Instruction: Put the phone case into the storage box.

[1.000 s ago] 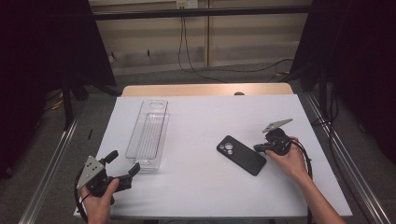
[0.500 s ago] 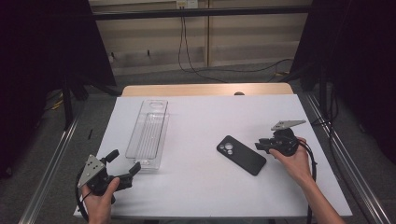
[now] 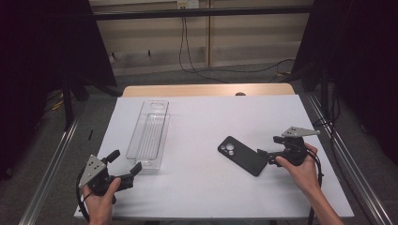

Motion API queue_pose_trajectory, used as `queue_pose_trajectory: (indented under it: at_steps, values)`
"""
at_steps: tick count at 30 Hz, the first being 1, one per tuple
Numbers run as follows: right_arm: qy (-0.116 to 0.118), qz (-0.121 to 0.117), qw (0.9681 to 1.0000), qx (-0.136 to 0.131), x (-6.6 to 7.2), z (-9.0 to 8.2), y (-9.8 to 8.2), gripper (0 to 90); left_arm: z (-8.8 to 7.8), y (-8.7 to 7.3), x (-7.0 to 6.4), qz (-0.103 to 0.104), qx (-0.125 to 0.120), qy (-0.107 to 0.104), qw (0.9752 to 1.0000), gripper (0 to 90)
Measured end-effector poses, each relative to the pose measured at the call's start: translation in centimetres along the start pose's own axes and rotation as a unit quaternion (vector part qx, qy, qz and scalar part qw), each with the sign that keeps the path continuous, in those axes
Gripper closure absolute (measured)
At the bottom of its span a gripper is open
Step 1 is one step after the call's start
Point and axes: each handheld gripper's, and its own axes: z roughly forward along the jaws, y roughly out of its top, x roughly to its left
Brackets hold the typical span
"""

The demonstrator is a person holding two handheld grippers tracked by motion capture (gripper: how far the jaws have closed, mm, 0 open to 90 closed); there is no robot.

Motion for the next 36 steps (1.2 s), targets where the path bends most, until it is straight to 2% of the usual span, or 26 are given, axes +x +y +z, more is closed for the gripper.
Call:
queue_pose_trajectory:
  at_steps: [5,9,11,13,14,15,17,19,21,24,27,30,33,36]
  values:
    - [0.000,0.005,0.9998,-0.019,0.4,-0.4,-0.2,5.7,-0.2,-0.1,0.2,-0.003,-0.002,0.003,1.0000,3.2]
    - [-0.017,0.006,0.9995,-0.027,1.0,-0.5,-0.1,8.0,-0.1,0.0,0.2,-0.006,-0.004,0.005,1.0000,3.2]
    - [-0.007,0.012,0.9999,-0.007,1.2,-0.7,-0.1,8.0,-0.1,0.0,0.2,-0.003,-0.003,0.005,1.0000,3.2]
    - [-0.005,0.001,1.0000,-0.005,1.5,-0.8,-0.1,7.6,-0.1,0.0,0.2,-0.002,-0.003,0.006,1.0000,3.2]
    - [0.004,-0.007,1.0000,-0.005,1.5,-0.7,-0.1,7.7,-0.1,0.0,0.1,-0.003,-0.003,0.005,1.0000,3.2]
    - [0.010,-0.007,0.9999,-0.003,1.6,-0.6,-0.1,7.6,-0.1,0.0,0.2,-0.003,-0.002,0.005,1.0000,3.2]
    - [0.009,-0.006,0.9999,-0.001,1.7,-0.3,0.0,7.5,0.0,-0.1,0.2,-0.003,0.000,0.004,1.0000,3.2]
    - [0.025,-0.031,0.9992,0.001,1.8,0.2,0.1,4.7,0.0,-0.1,0.3,-0.001,0.003,0.003,1.0000,3.2]
    - [0.039,-0.037,0.9985,0.002,2.1,0.5,0.2,4.2,0.0,-0.1,0.3,-0.002,0.001,0.002,1.0000,3.2]
    - [0.038,-0.038,0.9986,-0.001,2.3,0.9,0.4,3.0,0.0,-0.1,0.3,-0.002,0.002,0.003,1.0000,3.2]
    - [0.033,-0.042,0.9985,0.009,2.4,1.1,0.8,2.5,0.0,-0.1,0.2,-0.002,0.001,0.003,1.0000,3.2]
    - [0.046,-0.030,0.9984,0.013,2.5,1.4,1.1,2.3,0.1,-0.1,0.2,-0.004,0.001,0.004,1.0000,3.2]
    - [0.038,-0.047,0.9979,0.021,2.8,1.8,1.5,2.0,0.2,-0.1,0.2,-0.005,0.001,0.005,1.0000,3.2]
    - [0.048,-0.045,0.9973,0.031,2.9,2.6,1.6,2.3,0.2,-0.1,0.2,-0.003,0.002,0.004,1.0000,3.2]
